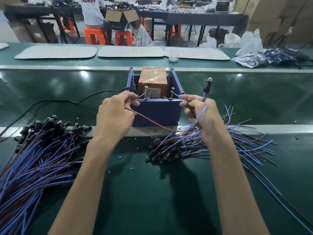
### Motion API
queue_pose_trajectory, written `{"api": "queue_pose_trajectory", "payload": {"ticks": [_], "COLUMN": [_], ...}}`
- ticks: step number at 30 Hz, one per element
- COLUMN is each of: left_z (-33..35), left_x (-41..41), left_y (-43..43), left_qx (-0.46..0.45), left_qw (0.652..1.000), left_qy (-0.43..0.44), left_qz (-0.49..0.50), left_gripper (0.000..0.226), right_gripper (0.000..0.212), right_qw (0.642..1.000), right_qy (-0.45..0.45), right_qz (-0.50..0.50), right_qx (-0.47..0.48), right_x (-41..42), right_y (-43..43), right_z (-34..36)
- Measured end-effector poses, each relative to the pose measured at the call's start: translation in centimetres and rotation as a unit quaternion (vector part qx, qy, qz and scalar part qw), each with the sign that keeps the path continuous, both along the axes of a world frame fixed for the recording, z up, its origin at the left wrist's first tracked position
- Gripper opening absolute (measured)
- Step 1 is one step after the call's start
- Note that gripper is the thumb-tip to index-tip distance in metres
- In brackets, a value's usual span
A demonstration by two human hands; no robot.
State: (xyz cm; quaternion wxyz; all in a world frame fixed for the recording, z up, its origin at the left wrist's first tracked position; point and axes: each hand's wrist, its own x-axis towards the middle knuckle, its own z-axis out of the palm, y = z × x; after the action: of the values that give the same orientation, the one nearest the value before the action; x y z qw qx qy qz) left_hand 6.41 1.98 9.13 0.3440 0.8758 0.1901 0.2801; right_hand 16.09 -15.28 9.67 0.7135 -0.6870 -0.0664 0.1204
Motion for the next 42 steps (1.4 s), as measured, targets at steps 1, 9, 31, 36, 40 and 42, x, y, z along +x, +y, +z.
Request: {"api": "queue_pose_trajectory", "payload": {"ticks": [1,9,31,36,40,42], "left_z": [0.03,0.14,0.35,0.43,0.39,0.38], "left_x": [-0.02,-0.1,-0.26,-0.29,-0.37,-0.31], "left_y": [0.02,-0.18,-0.42,-0.44,-0.44,-0.37], "left_qx": [0.0,-0.006,0.0,-0.003,-0.003,-0.002], "left_qw": [1.0,1.0,0.999,0.999,0.999,0.999], "left_qy": [0.0,0.001,0.02,0.022,0.02,0.018], "left_qz": [0.001,-0.007,-0.026,-0.028,-0.031,-0.033], "left_gripper": [0.029,0.029,0.03,0.031,0.03,0.03], "right_gripper": [0.036,0.038,0.036,0.037,0.033,0.033], "right_qw": [1.0,1.0,1.0,1.0,0.999,0.999], "right_qy": [0.003,-0.001,0.004,0.005,0.019,0.024], "right_qz": [0.001,0.003,0.008,0.012,0.008,0.005], "right_qx": [0.003,0.001,-0.02,-0.024,-0.031,-0.034], "right_x": [-0.01,0.12,-0.01,-0.09,-0.03,0.11], "right_y": [0.01,-0.07,-0.41,-0.43,-0.23,-0.11], "right_z": [0.06,-0.06,0.53,0.64,0.8,0.79]}}
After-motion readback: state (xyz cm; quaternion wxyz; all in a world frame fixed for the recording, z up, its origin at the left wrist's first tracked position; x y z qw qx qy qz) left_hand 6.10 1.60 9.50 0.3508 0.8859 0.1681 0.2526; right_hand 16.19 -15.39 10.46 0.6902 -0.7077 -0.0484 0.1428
